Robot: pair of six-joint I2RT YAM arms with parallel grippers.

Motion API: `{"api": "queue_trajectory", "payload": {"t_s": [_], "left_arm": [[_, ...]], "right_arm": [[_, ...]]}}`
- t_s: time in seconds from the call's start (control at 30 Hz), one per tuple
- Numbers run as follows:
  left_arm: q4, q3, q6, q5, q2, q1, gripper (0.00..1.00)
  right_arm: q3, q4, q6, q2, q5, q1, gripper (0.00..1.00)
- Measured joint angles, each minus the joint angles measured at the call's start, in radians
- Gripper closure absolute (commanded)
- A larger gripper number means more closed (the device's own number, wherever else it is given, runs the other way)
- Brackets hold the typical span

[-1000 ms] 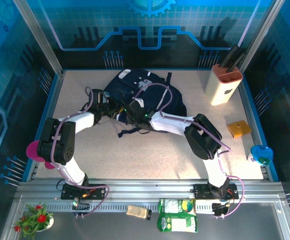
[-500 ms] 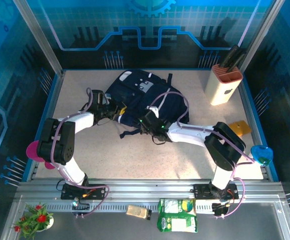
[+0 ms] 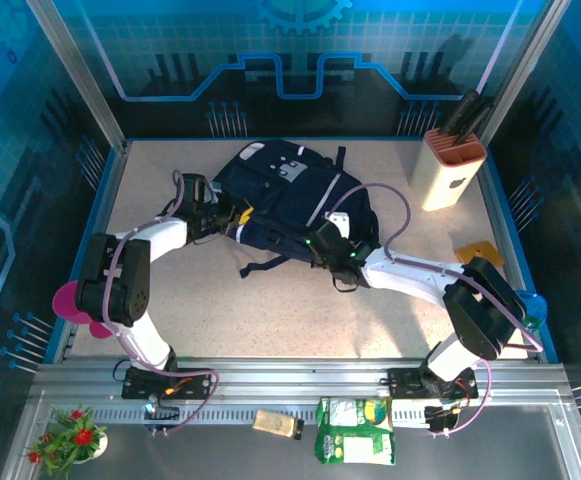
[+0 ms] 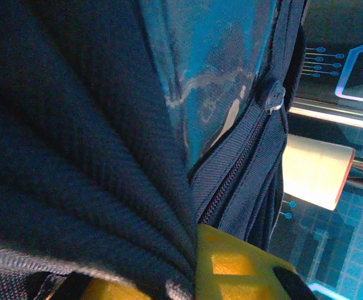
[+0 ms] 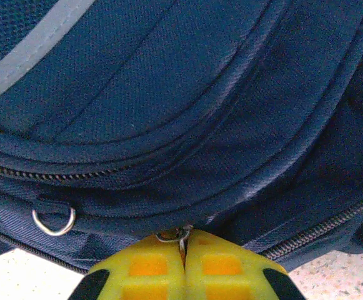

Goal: Pack the student bag
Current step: Zip the student bag at the top-center of the table.

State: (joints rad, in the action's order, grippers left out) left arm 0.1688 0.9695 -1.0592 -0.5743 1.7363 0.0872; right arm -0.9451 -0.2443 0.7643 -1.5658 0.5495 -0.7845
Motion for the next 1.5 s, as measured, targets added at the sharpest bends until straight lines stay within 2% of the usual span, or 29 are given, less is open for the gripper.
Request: {"api": "queue_trajectory", "payload": {"t_s": [0.1,0.2,0.33,0.5,0.63,0.77,1.1,1.3,1.5], "left_arm": [[-0.006,0.016,0.014,0.000,0.010,-0.007,0.82],[-0.013,0.018,0.043,0.004,0.010,-0.027,0.60],[-0.037,0.008,0.076,0.049,-0.014,-0.077,0.47],[-0.052,-0.073,0.090,0.092,-0.142,-0.091,0.43],[0.002,-0.170,0.039,0.092,-0.220,-0.083,0.43],[0.066,-0.241,-0.031,0.100,-0.227,-0.062,0.46],[0.175,-0.251,-0.121,0.121,-0.177,-0.019,0.65],[0.204,-0.241,-0.140,0.122,-0.138,-0.012,0.84],[0.168,-0.220,-0.122,0.121,-0.138,-0.011,0.93]], "right_arm": [[-0.001,0.023,-0.083,0.006,-0.024,0.011,1.00],[-0.020,0.032,-0.182,-0.003,-0.080,0.019,1.00],[-0.113,0.021,-0.289,-0.082,-0.188,0.033,1.00],[-0.265,0.034,-0.356,-0.214,-0.330,0.022,1.00],[-0.367,0.051,-0.377,-0.293,-0.415,-0.006,1.00],[-0.427,0.061,-0.378,-0.341,-0.483,-0.025,1.00],[-0.454,0.080,-0.364,-0.363,-0.566,-0.028,1.00],[-0.454,0.079,-0.361,-0.365,-0.565,-0.028,1.00],[-0.364,0.134,-0.398,-0.333,-0.531,-0.021,0.98]]}}
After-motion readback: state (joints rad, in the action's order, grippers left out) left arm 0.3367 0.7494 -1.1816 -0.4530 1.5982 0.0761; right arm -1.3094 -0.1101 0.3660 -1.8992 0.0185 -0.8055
